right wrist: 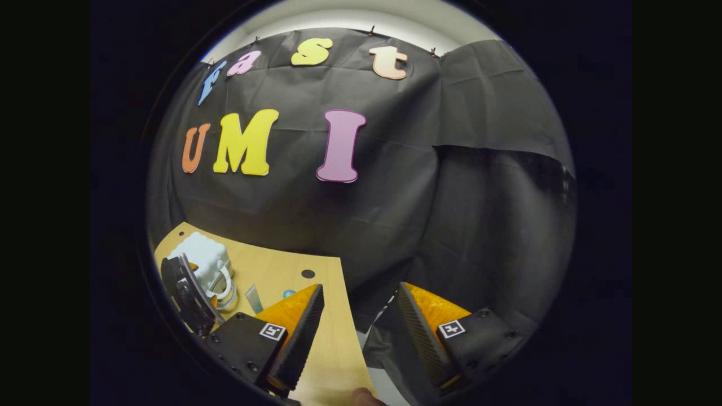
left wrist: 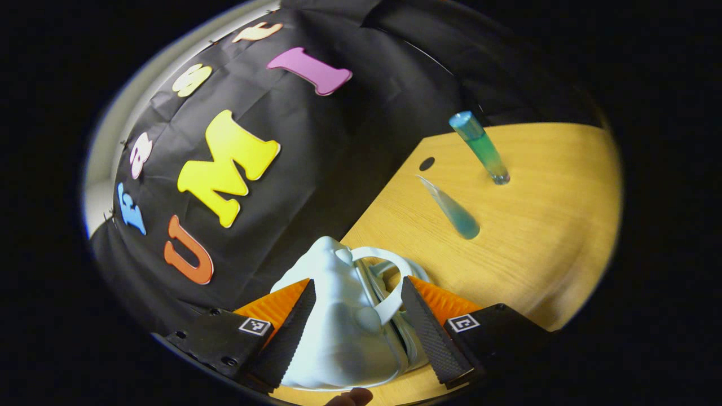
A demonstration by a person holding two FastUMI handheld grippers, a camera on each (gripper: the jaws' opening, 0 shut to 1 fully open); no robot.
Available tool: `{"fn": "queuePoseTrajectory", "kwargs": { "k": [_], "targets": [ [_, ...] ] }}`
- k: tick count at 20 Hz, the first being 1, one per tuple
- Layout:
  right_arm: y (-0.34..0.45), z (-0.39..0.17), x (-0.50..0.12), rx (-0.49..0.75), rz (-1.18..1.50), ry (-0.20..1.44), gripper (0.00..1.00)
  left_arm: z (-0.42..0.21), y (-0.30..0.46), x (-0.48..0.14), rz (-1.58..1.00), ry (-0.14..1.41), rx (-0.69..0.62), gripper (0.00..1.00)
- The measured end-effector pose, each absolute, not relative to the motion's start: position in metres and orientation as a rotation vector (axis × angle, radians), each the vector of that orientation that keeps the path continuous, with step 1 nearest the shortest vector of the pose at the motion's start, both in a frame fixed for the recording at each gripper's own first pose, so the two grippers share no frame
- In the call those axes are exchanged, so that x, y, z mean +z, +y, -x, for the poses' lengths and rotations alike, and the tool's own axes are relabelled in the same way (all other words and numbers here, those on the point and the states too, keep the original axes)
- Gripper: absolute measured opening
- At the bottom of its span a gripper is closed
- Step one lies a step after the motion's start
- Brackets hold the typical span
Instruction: First open the suitcase, pack the skin care products into it, and then close the suitcase.
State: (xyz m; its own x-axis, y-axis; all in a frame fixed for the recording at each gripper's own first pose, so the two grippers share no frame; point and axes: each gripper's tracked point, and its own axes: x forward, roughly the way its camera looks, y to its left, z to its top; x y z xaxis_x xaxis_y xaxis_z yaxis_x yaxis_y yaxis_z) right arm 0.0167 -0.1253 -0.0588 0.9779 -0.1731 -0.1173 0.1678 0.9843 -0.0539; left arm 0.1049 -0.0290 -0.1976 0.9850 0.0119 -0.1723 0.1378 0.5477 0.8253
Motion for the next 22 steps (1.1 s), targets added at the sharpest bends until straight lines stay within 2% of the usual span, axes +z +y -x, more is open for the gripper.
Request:
{"fn": "queuePoseTrajectory", "kwargs": {
  "k": [2,7,14,15,16,18,22],
  "targets": [
    [-0.129,-0.019,-0.062,-0.16,0.057,0.123,0.79,-0.109,-0.028,-0.209,-1.06,0.191,-0.075,1.0],
    [-0.145,-0.031,-0.072,-0.142,0.036,0.142,0.79,-0.119,-0.023,-0.225,-1.176,0.271,-0.038,0.95],
    [-0.153,-0.05,-0.092,-0.085,0.003,0.194,0.79,-0.126,-0.018,-0.239,-1.337,0.365,-0.018,0.59],
    [-0.149,-0.052,-0.094,-0.061,0.012,0.197,0.79,-0.125,-0.02,-0.243,-1.34,0.381,-0.031,0.57],
    [-0.146,-0.052,-0.095,-0.044,0.021,0.198,0.78,-0.124,-0.019,-0.242,-1.358,0.382,-0.02,0.41],
    [-0.137,-0.053,-0.097,0.002,0.019,0.211,0.79,-0.124,-0.021,-0.24,-1.384,0.398,-0.023,0.27],
    [-0.117,-0.053,-0.099,0.075,0.047,0.199,0.79,-0.124,-0.02,-0.238,-1.403,0.396,-0.012,0.19]
  ]
}}
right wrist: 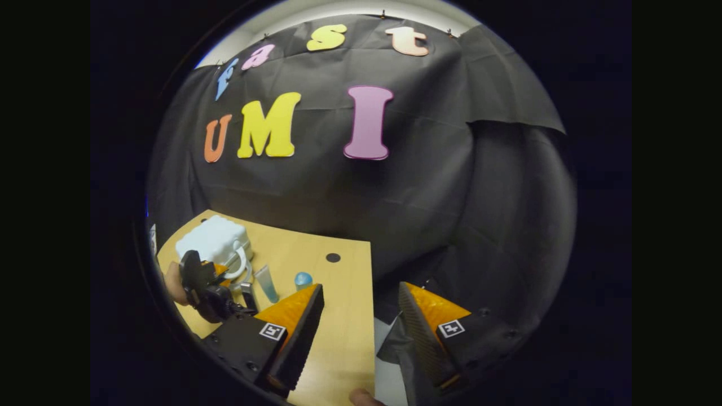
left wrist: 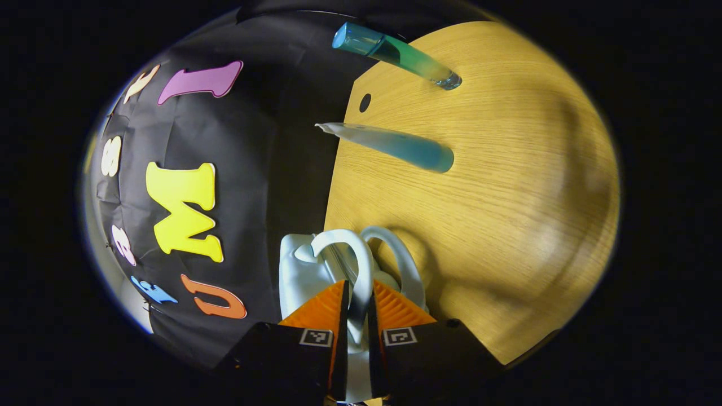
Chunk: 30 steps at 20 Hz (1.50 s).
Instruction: First open the suitcase, pack the skin care products into it, and then close the suitcase.
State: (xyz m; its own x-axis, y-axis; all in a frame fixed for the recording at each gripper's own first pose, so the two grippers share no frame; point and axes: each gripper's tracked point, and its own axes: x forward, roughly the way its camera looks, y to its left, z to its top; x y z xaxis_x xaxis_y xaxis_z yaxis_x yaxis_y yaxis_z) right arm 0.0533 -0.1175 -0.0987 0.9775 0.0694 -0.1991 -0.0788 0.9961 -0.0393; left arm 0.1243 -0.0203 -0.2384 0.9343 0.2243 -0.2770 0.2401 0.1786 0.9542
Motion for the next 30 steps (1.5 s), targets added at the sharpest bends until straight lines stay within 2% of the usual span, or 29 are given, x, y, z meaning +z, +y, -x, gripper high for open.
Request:
{"fn": "queuePoseTrajectory", "kwargs": {
  "k": [4,8,16,25,30],
  "targets": [
    [-0.105,-0.052,-0.088,0.058,0.056,0.186,0.8,-0.124,-0.021,-0.229,-1.374,0.362,-0.02,0.08],
    [-0.089,-0.045,-0.071,-0.011,0.051,0.161,0.79,-0.119,-0.014,-0.21,-1.343,0.334,-0.038,0.04],
    [-0.048,-0.038,-0.033,-0.107,-0.002,0.098,0.8,-0.104,0.016,-0.122,-1.231,0.181,-0.014,0.03],
    [0.002,-0.037,-0.01,-0.174,0.001,0.061,0.8,-0.089,0.135,-0.035,-1.046,0.074,0.065,0.02],
    [0.046,-0.037,-0.007,-0.165,0.026,0.064,0.79,-0.085,0.218,-0.023,-0.957,0.053,0.18,0.03]
  ]
}}
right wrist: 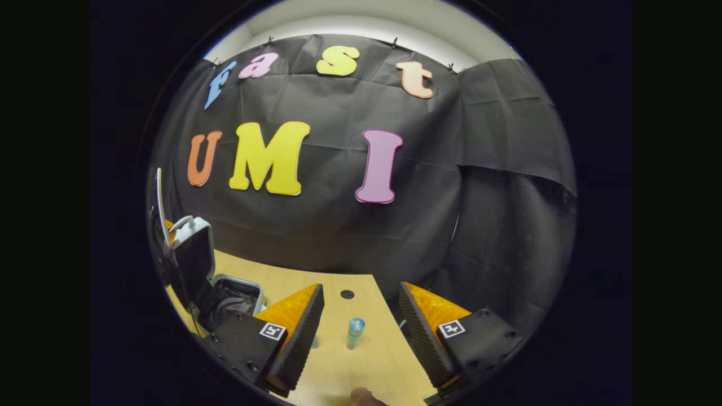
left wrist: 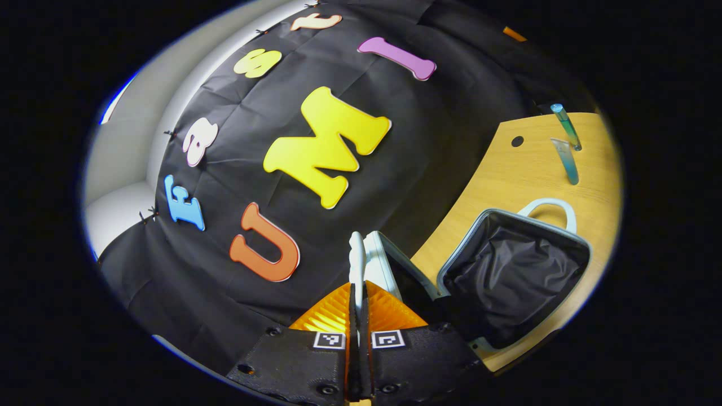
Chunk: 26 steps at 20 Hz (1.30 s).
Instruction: First open the suitcase, pack the skin care products into it, and then close the suitcase.
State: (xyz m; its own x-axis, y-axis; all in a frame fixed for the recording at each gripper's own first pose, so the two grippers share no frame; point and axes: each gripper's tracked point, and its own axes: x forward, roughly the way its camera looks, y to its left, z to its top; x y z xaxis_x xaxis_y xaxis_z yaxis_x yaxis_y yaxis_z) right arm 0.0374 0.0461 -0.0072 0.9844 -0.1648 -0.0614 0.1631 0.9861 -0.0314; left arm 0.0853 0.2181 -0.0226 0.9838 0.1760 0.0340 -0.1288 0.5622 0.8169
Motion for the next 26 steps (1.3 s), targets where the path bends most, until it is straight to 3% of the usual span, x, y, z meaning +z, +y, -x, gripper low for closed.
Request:
{"fn": "queuePoseTrajectory", "kwargs": {
  "k": [6,11,17,26],
  "targets": [
    [0.085,-0.032,-0.009,-0.154,0.04,0.086,0.79,-0.088,0.294,-0.037,-1.002,0.041,0.245,0.03],
    [0.097,-0.021,-0.016,-0.161,0.07,0.105,0.8,-0.109,0.356,-0.064,-0.988,0.062,0.22,0.03],
    [0.104,-0.009,-0.026,-0.173,0.099,0.131,0.8,-0.123,0.431,-0.136,-0.887,0.227,0.222,0.03],
    [0.119,-0.008,-0.031,-0.168,0.144,0.152,0.79,-0.125,0.469,-0.227,-0.652,0.441,0.166,0.07]
  ]
}}
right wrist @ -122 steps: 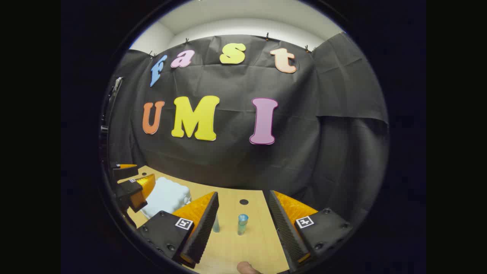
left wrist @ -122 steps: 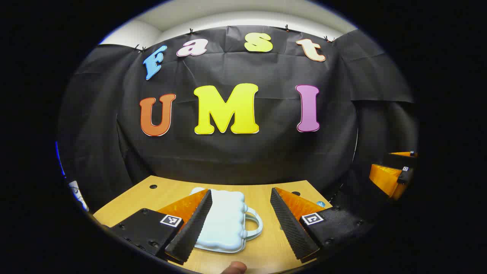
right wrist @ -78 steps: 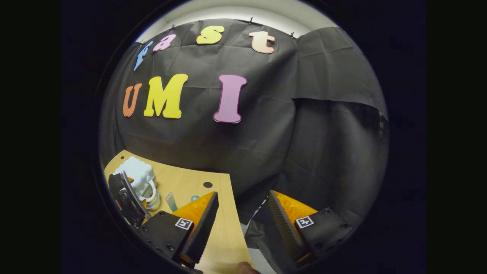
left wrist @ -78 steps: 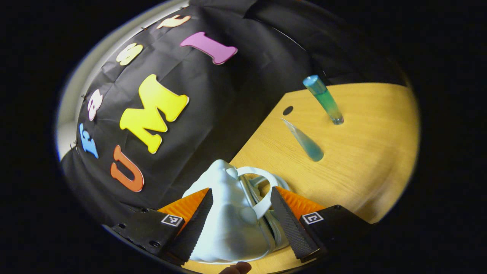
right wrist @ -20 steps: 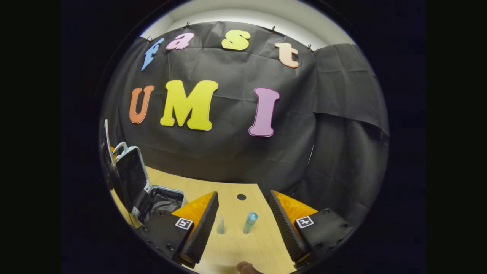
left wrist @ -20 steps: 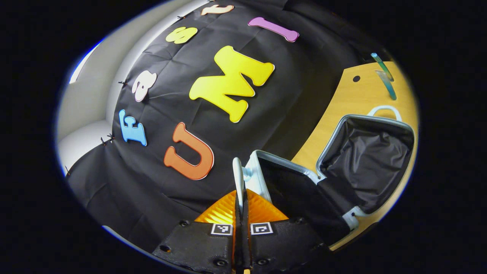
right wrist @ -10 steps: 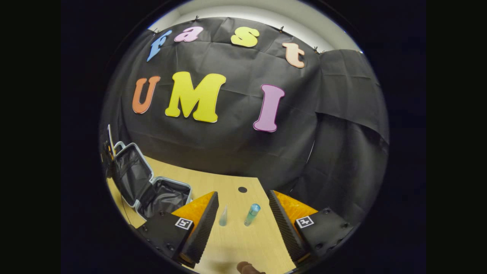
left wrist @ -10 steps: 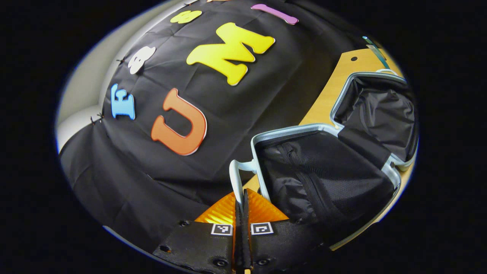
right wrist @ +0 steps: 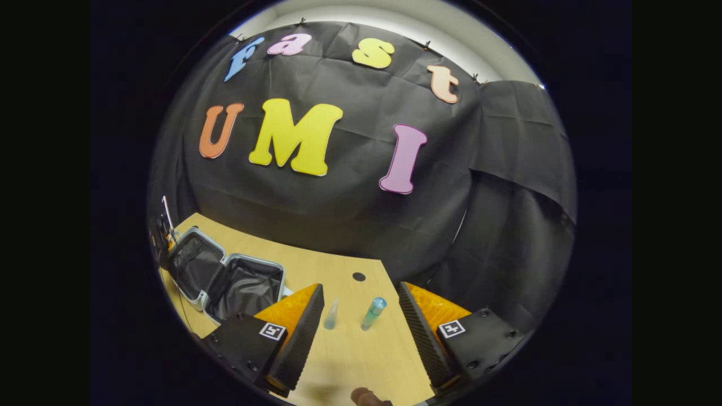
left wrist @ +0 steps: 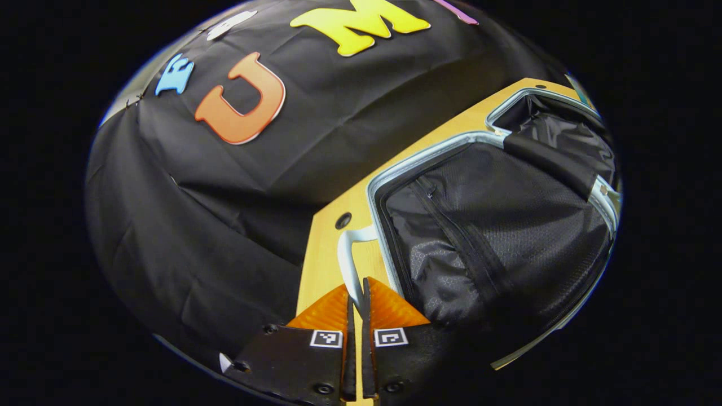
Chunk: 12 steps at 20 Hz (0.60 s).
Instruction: First open the suitcase, pack the skin care products into it, and then close the suitcase.
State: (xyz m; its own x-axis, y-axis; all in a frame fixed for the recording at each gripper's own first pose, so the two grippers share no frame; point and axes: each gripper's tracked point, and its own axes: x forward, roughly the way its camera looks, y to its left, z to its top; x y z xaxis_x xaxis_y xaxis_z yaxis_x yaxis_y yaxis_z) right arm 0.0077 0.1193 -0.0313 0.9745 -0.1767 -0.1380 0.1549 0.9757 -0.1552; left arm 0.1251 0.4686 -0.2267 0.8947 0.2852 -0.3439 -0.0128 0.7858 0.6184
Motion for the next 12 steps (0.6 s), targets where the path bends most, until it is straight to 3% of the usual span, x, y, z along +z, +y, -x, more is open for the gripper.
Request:
{"fn": "queuePoseTrajectory", "kwargs": {
  "k": [7,10,12],
  "targets": [
    [0.129,-0.01,-0.031,-0.129,0.17,0.155,0.82,-0.126,0.476,-0.245,-0.605,0.482,0.189,0.16],
    [0.13,-0.011,-0.036,-0.099,0.177,0.15,0.81,-0.122,0.485,-0.227,-0.693,0.468,0.254,0.41],
    [0.126,-0.011,-0.04,-0.078,0.171,0.151,0.81,-0.111,0.479,-0.212,-0.687,0.459,0.266,0.72]
  ]
}}
